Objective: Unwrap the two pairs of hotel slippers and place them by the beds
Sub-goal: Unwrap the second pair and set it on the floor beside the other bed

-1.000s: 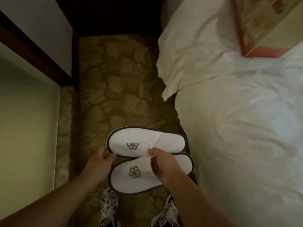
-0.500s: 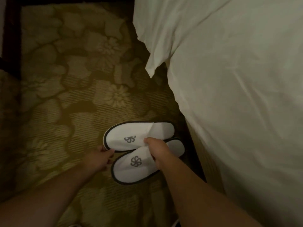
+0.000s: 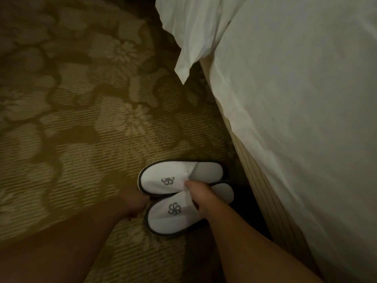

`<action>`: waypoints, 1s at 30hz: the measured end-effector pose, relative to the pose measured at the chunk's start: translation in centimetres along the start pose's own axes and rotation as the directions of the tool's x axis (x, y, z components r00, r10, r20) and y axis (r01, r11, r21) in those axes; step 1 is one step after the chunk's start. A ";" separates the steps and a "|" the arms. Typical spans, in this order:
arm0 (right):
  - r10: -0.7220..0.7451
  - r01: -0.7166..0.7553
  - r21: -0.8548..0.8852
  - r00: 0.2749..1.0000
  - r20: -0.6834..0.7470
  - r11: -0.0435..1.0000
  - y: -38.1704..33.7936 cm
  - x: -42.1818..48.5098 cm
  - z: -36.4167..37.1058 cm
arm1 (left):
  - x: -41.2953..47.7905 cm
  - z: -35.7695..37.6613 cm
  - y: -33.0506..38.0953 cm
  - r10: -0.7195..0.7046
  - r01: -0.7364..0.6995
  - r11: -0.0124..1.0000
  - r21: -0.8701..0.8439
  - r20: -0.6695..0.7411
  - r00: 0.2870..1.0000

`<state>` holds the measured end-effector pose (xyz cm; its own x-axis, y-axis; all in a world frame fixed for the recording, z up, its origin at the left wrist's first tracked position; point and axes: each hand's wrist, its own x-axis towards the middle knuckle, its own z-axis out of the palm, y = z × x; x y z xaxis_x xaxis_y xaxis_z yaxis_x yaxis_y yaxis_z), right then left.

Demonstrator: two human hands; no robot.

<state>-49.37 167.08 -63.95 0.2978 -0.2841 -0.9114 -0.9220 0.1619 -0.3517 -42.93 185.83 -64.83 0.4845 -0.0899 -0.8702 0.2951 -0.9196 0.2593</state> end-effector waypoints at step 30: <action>-0.430 0.301 -0.529 0.893 -0.136 0.793 6.7 1.2 0.9 | 3.4 1.5 -0.2 0.454 -0.293 0.794 0.532 -0.199 0.869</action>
<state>-54.98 168.65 -67.57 0.6282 -0.4522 -0.6331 -0.7727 -0.4572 -0.4403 -42.59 185.10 -68.46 0.7183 -0.4196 -0.5550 -0.3461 -0.9075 0.2381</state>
